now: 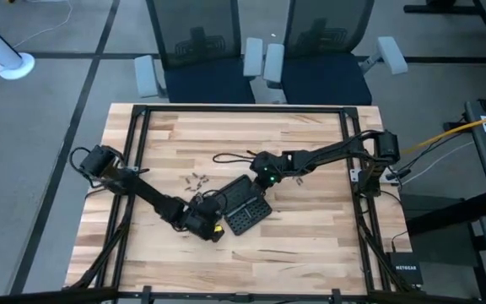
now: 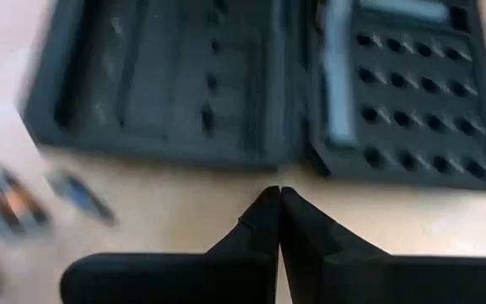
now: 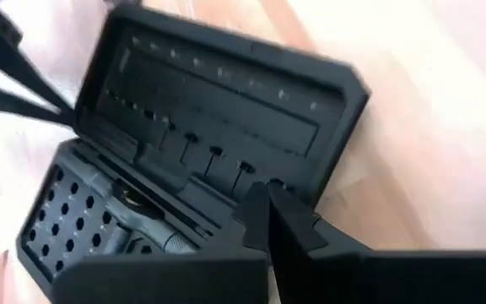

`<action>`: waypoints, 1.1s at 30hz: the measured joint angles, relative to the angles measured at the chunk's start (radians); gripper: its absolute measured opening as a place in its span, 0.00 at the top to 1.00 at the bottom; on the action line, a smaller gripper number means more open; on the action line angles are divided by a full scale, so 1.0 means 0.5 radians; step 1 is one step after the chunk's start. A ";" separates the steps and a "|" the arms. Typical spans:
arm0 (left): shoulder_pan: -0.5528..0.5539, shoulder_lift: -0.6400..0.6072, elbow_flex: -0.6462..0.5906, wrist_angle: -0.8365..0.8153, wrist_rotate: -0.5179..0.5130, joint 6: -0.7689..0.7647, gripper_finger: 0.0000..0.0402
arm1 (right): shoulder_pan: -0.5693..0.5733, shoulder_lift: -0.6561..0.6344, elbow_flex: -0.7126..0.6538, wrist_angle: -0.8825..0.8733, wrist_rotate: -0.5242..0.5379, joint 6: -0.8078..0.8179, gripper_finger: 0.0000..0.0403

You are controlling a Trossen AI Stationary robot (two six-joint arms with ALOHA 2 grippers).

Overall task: Prefit tool cases
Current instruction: Remove the gray t handle ratchet wrench from the black prefit tool case

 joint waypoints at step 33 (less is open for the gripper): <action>0.595 -0.696 -0.019 -0.141 -0.227 1.327 1.00 | 0.271 -0.234 -0.003 -0.273 0.299 0.398 1.00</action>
